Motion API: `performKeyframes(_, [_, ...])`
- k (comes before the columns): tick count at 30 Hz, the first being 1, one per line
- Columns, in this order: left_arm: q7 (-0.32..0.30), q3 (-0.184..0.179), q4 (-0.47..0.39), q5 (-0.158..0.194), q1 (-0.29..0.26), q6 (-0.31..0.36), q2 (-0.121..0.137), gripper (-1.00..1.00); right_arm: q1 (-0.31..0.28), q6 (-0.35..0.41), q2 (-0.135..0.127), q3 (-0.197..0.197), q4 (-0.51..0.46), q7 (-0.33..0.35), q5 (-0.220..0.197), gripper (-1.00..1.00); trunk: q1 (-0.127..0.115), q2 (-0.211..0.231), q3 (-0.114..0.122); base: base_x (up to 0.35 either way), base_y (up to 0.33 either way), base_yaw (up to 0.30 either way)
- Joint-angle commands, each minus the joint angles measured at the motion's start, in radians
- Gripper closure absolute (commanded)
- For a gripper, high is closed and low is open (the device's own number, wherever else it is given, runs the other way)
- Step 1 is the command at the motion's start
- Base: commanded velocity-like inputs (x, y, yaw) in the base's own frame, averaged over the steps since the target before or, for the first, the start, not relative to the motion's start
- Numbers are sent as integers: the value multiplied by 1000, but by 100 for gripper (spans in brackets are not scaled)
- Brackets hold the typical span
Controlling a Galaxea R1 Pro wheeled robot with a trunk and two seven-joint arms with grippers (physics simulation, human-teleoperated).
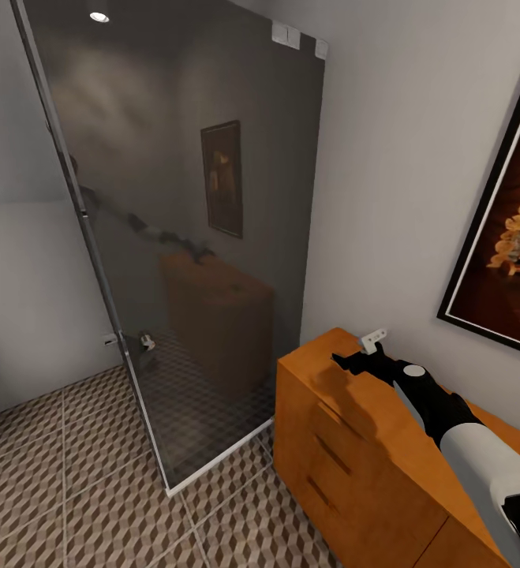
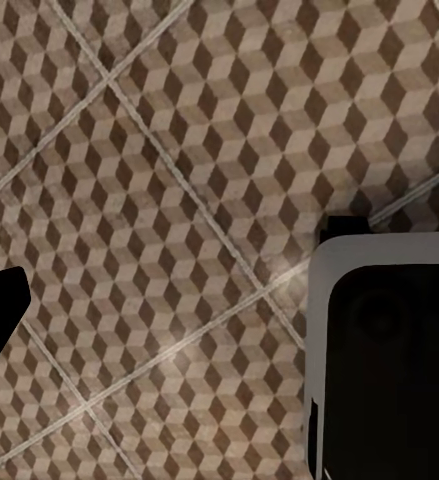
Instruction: Take the four mousetraps from the cabinet in the bathroom and place them on the bathroom floor. Make sure all four end up on the same floor surface, and ensure that at least two of them are either under or directly next to the same bathroom sink.
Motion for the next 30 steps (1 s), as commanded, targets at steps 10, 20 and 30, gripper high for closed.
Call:
performKeyframes(10, [1, -6, 3, 3, -1, -5, -1, -100, -1, -1, -2, 3, -1, 5, 1, -100, 1, -2, -2, 0, 0, 0])
performKeyframes(20, [1, -6, 3, 3, -1, -5, -1, -100, -1, -1, -2, 3, 9, 6, -1, -100, 1, -2, -2, 0, 0, 0])
performKeyframes(30, [1, -6, 3, 3, -1, -4, -2, -100, -1, -1, -2, 4, 15, 7, -3, -100, 1, -2, -2, 0, -91, 0])
